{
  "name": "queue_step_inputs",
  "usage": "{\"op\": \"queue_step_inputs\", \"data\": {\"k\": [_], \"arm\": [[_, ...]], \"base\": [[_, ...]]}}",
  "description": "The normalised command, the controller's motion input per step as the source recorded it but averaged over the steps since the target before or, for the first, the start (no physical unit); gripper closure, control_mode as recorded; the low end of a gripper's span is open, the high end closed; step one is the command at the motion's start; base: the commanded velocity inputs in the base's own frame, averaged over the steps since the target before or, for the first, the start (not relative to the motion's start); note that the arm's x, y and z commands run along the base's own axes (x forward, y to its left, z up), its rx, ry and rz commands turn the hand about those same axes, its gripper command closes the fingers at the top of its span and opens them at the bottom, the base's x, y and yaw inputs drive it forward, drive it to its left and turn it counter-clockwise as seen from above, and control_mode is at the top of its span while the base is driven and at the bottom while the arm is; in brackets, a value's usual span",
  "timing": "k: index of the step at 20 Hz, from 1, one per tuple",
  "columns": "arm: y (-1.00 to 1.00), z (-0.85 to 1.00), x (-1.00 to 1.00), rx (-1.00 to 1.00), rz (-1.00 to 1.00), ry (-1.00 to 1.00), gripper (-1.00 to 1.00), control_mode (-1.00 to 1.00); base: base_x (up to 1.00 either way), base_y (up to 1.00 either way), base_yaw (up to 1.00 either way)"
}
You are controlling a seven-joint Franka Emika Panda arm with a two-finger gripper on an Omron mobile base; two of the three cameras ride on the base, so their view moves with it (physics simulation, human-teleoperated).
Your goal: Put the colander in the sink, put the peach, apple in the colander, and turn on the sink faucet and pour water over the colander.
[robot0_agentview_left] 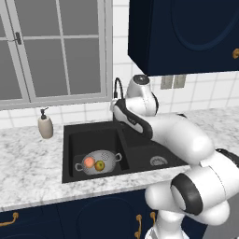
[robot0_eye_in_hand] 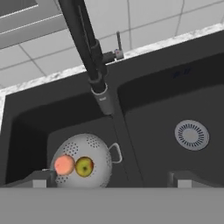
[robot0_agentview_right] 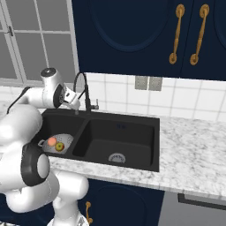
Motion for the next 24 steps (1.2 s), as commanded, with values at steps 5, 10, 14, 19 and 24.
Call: {"op": "queue_step_inputs", "data": {"k": [5,10,14,19,24], "arm": [[-0.17,0.15,0.28,-0.03,0.0,-0.02,-1.0,-1.0],[-0.01,-0.07,0.4,-0.01,0.01,0.0,-1.0,-1.0],[0.01,-0.1,0.42,0.0,0.03,0.0,-1.0,-1.0],[0.0,-0.14,0.38,0.0,0.03,0.0,-1.0,-1.0],[0.08,-0.11,0.41,0.0,0.01,0.0,-1.0,-1.0]], "base": [[0.0,0.0,0.0],[0.0,0.0,0.0],[0.0,0.0,0.0],[0.0,0.0,0.0],[0.0,0.0,0.0]]}}
